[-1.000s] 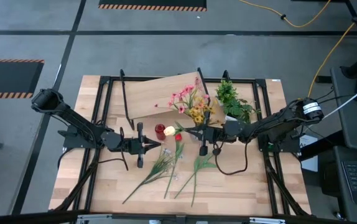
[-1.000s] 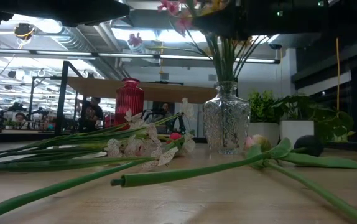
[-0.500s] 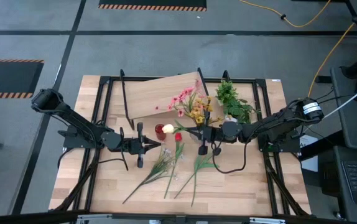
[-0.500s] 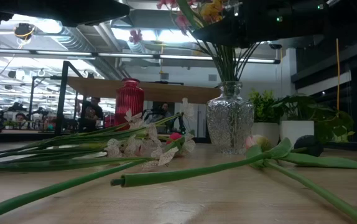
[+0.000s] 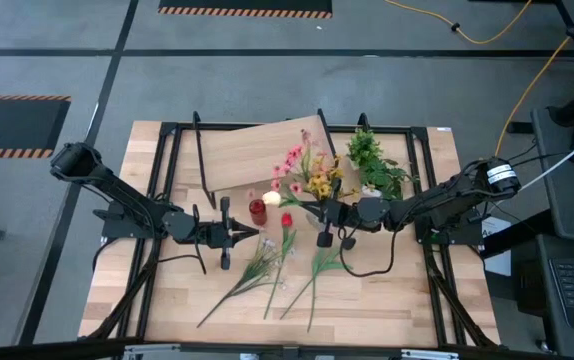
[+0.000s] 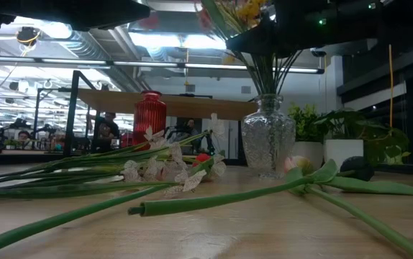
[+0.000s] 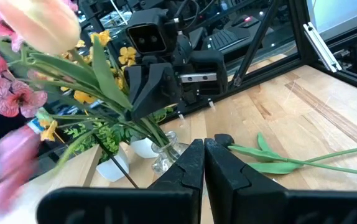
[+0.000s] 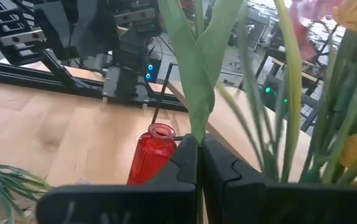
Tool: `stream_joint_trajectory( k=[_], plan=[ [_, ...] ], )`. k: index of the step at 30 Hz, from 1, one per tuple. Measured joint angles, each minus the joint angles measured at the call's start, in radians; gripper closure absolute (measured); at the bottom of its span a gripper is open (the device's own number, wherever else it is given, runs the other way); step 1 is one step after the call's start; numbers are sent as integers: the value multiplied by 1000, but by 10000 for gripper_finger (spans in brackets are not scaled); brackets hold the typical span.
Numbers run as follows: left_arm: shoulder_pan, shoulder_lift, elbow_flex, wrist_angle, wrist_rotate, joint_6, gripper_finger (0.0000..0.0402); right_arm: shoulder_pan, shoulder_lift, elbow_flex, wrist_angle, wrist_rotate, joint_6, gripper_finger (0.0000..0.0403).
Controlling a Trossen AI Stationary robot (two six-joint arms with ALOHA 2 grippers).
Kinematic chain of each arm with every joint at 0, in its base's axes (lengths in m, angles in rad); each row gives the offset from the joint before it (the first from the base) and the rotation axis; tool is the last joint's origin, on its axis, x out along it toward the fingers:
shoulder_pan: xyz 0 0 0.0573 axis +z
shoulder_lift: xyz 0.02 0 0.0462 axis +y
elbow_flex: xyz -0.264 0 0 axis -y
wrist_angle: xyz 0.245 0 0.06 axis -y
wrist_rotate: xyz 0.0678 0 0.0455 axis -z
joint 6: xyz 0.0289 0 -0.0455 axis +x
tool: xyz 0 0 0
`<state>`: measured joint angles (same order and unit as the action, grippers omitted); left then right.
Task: Pick and place flowers into a vace then onto a shelf
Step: Put the light yellow flower into the transparent flower vase
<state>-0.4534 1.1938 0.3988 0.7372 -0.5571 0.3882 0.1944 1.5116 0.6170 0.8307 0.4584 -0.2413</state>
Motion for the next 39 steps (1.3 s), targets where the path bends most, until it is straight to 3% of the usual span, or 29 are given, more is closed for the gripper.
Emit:
stream_joint_trajectory(
  k=[16,39],
  plan=[
    [0,0,0,0,0,0,394,0,0,0,-39,33,32,400],
    [0,0,0,0,0,0,393,1,1,0,-55,31,53,292]
  ],
)
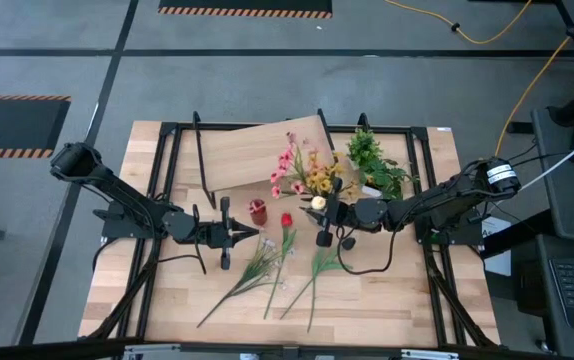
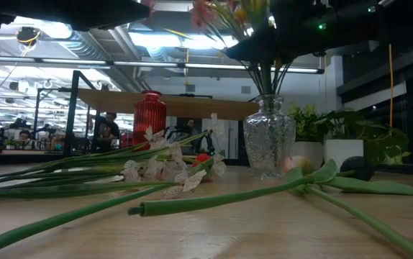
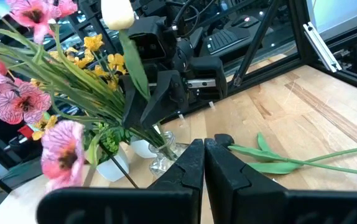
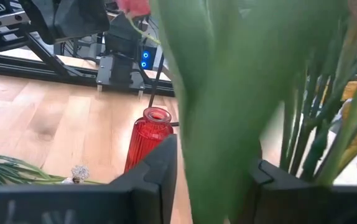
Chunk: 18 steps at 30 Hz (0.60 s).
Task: Pick and place flowers into a vace then onto a shelf
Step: Put the light yellow flower into the transparent flower vase
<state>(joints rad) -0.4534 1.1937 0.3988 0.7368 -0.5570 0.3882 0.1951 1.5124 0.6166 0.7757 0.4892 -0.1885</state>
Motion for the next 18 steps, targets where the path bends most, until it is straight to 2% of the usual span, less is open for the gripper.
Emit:
stream_joint_trajectory(
  k=[8,18],
  plan=[
    [0,0,0,-1,0,0,393,14,-4,2,-7,19,1,283],
    [0,0,0,-6,0,0,393,64,-8,135,-304,103,53,282]
  ],
)
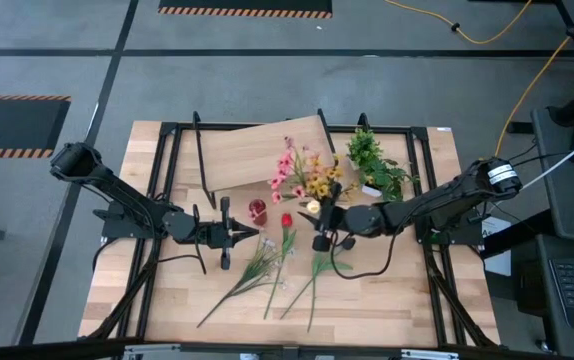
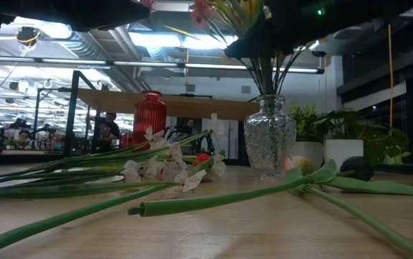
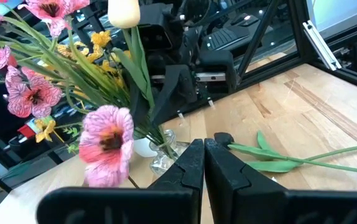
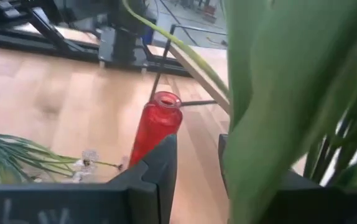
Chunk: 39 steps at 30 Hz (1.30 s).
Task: Pick and place flowers into a vace then onto a shelf
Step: Put the light yellow flower into the transparent flower vase
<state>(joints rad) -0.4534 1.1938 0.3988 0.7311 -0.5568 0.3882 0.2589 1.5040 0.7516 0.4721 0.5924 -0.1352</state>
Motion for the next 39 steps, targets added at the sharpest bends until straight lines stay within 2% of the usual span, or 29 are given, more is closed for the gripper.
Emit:
stream_joint_trajectory(
  k=[6,14,19,39],
  plan=[
    [0,0,0,0,0,0,394,26,0,82,-188,112,27,282],
    [0,0,0,-1,0,0,393,62,0,146,-346,142,81,282],
    [0,0,0,-1,0,0,394,94,-5,175,-456,246,83,282],
    [0,0,0,-1,0,0,393,135,-137,216,-842,254,294,282]
  ],
)
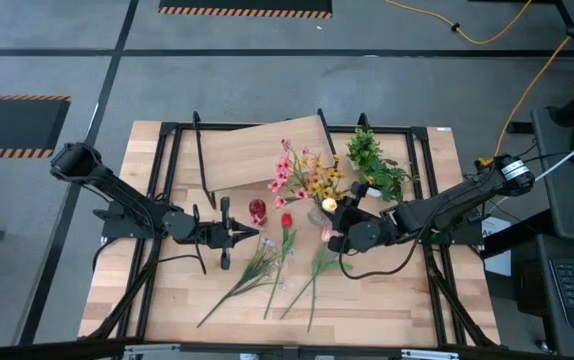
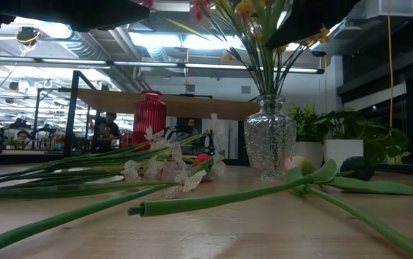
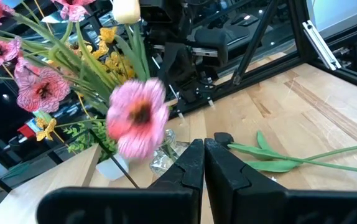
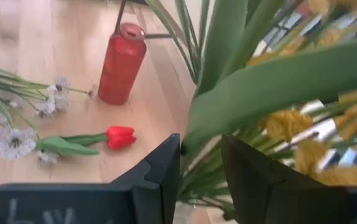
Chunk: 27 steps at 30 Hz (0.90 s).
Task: Pick and place flowers into a vace then onto a shelf
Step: Put the light yellow flower into the transparent flower vase, then put the white flowers into the red flower vase
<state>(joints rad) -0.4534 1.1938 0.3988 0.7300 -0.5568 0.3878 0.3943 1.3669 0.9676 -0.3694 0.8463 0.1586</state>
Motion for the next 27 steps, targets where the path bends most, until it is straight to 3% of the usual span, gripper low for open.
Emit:
stream_joint_trajectory(
  k=[11,21,27],
  plan=[
    [0,0,0,-1,0,0,394,48,-47,0,-67,-36,70,282],
    [0,0,0,-1,0,-11,394,135,-80,0,-263,-39,236,284],
    [-9,0,0,-17,18,-23,394,222,-90,-19,-285,-34,312,314]
  ],
)
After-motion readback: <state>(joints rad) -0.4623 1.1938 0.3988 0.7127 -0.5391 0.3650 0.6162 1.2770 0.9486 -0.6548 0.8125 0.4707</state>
